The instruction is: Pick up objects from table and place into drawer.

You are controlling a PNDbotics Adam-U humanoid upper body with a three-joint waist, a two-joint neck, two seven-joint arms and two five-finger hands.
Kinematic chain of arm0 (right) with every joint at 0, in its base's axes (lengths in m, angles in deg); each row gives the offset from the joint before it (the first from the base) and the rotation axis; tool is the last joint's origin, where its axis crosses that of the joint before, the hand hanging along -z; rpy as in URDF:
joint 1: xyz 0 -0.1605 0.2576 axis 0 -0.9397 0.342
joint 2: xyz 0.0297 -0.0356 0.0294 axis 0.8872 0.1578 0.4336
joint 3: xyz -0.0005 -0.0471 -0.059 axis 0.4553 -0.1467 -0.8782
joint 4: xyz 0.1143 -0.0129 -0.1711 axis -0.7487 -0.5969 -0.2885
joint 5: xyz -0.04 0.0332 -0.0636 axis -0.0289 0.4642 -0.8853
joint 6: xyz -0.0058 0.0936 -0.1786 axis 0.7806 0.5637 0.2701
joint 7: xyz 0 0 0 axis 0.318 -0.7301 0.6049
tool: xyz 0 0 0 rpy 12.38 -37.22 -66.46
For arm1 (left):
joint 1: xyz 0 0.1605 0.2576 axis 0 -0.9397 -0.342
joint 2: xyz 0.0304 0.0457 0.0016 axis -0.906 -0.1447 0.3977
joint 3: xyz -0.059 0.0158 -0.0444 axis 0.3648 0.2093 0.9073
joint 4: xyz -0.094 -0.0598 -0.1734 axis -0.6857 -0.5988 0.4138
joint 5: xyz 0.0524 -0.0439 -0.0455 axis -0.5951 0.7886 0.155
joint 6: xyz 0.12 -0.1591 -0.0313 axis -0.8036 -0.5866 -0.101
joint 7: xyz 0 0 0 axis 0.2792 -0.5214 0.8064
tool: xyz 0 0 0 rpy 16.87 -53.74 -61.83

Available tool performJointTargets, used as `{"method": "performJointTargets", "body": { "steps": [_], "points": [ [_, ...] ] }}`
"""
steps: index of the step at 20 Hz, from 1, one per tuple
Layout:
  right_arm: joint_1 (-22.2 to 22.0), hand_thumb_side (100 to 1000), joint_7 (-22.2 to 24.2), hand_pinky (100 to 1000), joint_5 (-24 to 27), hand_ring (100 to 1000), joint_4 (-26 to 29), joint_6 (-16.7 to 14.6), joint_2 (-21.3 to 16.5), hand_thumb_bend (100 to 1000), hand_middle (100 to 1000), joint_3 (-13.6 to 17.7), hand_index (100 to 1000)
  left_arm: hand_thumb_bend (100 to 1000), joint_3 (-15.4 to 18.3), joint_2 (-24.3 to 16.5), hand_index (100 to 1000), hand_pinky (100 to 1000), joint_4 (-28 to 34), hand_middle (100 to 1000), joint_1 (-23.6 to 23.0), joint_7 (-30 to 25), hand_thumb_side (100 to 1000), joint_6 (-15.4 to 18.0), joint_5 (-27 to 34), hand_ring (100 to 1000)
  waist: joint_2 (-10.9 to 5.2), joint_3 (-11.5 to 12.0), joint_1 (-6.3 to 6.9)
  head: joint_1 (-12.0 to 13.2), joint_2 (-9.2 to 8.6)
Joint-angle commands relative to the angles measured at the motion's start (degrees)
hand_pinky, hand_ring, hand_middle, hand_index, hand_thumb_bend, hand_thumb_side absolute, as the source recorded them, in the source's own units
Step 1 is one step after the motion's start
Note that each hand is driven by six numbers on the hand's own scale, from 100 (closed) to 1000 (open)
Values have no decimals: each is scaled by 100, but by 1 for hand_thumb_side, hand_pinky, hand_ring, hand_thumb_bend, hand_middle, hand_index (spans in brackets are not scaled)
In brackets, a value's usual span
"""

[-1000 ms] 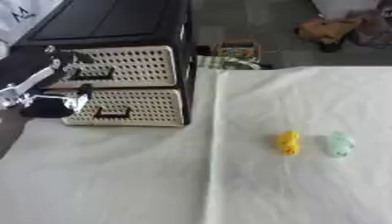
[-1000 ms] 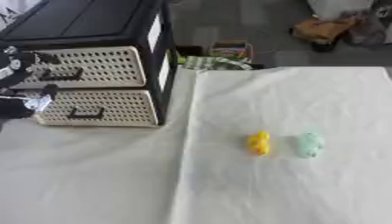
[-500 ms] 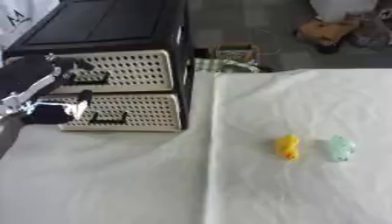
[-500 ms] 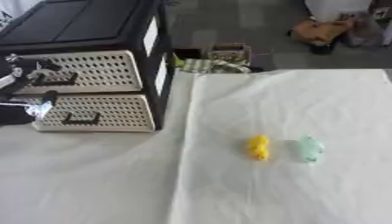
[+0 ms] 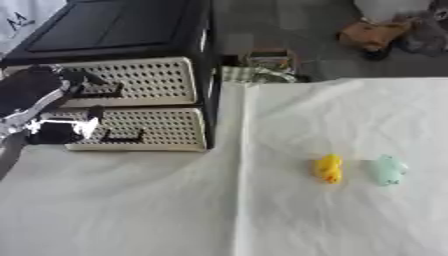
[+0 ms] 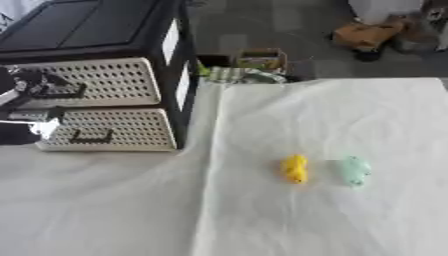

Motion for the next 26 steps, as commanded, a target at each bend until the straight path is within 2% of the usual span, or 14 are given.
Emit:
{"method": "performJointTargets", "body": {
  "steps": [1,22,26],
  "points": [
    [72,1000,-16,812,19,743,94,0,-96,423,427,74,820,105,91,-118,814,100,-10,100,92,7,408,45,-137,100,-108,-7,-2,35,-52],
    [62,1000,-34,814,35,741,94,-3,-55,425,424,94,820,105,88,-65,690,100,-139,100,149,-141,408,266,-352,100,-89,-41,11,79,-77],
    [49,1000,-51,814,36,741,94,4,-59,425,424,107,820,105,98,-78,630,100,-134,100,141,-173,408,294,-301,100,-99,-34,10,78,-44]
  ]
}}
